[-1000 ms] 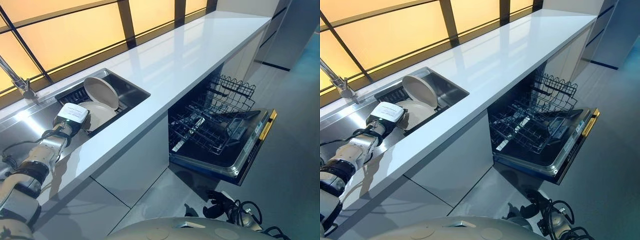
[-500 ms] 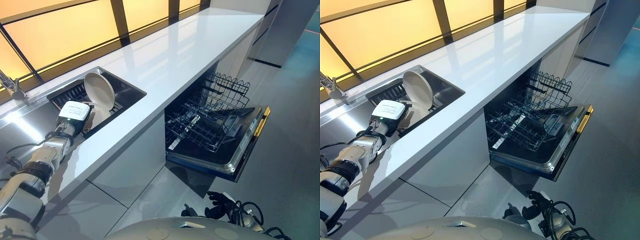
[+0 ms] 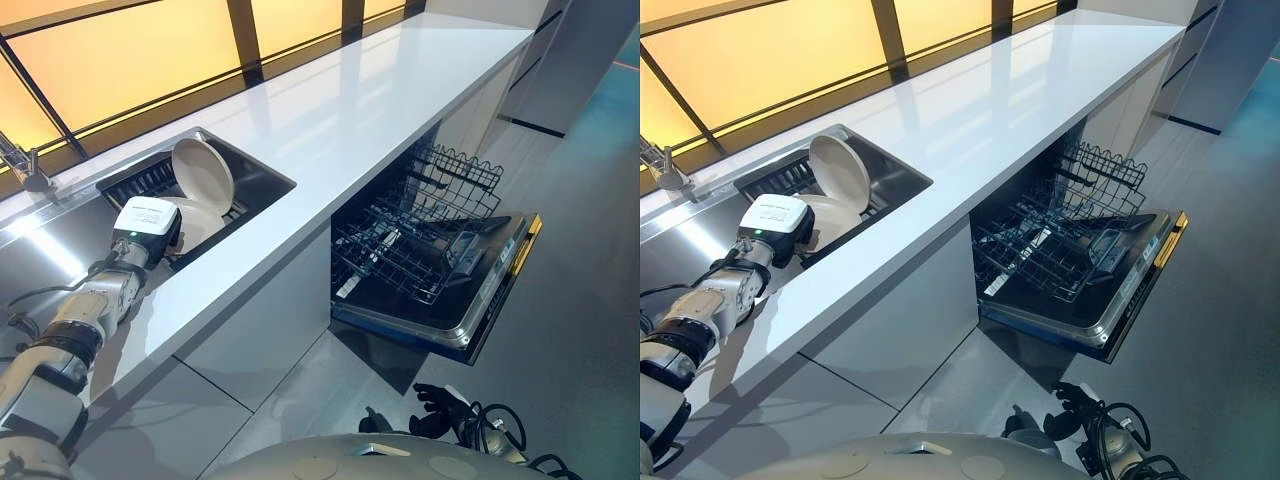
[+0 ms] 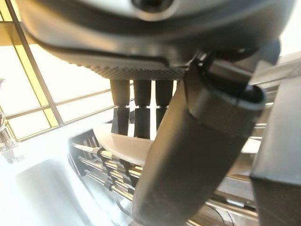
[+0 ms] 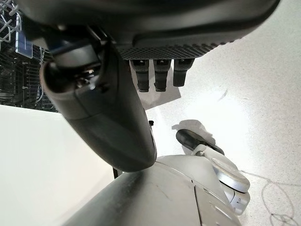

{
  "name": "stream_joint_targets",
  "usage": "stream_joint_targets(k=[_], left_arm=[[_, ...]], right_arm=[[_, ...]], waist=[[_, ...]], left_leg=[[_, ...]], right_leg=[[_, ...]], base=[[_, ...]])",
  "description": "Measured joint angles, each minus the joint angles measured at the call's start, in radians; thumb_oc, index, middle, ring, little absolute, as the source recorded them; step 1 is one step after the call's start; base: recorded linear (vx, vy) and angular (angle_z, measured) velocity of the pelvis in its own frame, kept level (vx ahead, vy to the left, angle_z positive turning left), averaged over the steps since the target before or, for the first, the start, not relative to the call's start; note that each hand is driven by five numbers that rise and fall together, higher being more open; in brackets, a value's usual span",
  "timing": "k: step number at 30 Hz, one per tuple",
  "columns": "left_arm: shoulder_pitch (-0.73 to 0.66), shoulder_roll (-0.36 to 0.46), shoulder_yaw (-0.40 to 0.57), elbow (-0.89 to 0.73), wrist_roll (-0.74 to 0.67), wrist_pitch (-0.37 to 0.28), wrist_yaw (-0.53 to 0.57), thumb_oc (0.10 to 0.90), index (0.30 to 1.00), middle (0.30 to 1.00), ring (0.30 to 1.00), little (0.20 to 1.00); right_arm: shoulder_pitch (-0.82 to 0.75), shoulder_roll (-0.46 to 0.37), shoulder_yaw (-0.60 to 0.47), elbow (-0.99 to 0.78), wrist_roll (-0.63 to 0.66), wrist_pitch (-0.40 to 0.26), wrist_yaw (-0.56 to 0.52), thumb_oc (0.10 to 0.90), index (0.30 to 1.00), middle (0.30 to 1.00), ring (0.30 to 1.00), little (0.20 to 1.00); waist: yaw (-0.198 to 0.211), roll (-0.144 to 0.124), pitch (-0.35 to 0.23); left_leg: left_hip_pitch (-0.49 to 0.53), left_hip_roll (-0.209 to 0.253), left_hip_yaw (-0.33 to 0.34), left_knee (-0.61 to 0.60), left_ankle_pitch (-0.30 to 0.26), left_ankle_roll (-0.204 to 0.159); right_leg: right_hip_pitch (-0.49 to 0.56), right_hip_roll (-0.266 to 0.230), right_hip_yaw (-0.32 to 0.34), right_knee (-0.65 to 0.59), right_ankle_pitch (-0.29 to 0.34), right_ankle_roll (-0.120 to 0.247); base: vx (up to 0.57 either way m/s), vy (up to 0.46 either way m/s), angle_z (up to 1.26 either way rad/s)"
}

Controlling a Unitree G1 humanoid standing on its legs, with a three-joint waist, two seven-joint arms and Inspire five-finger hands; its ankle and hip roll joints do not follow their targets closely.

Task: Pick up plates and place into dishwasher.

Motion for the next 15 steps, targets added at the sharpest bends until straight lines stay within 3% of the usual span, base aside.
stream_joint_targets(k=[15], left_arm=[[-0.003,0.09,0.048,-0.226,-0.065,-0.049,-0.001,0.105,0.305,0.305,0.305,0.205]], right_arm=[[0.0,0.006,0.003,-0.005,0.001,0.0,-0.003,0.8,0.9,0.9,0.9,0.9]], waist=[[0.009,-0.008,0.005]], left_leg=[[0.0,0.0,-0.005,0.0,0.0,0.0]], right_leg=[[0.003,-0.001,-0.01,0.0,0.0,0.0]], base=[[-0.01,0.0,0.0]])
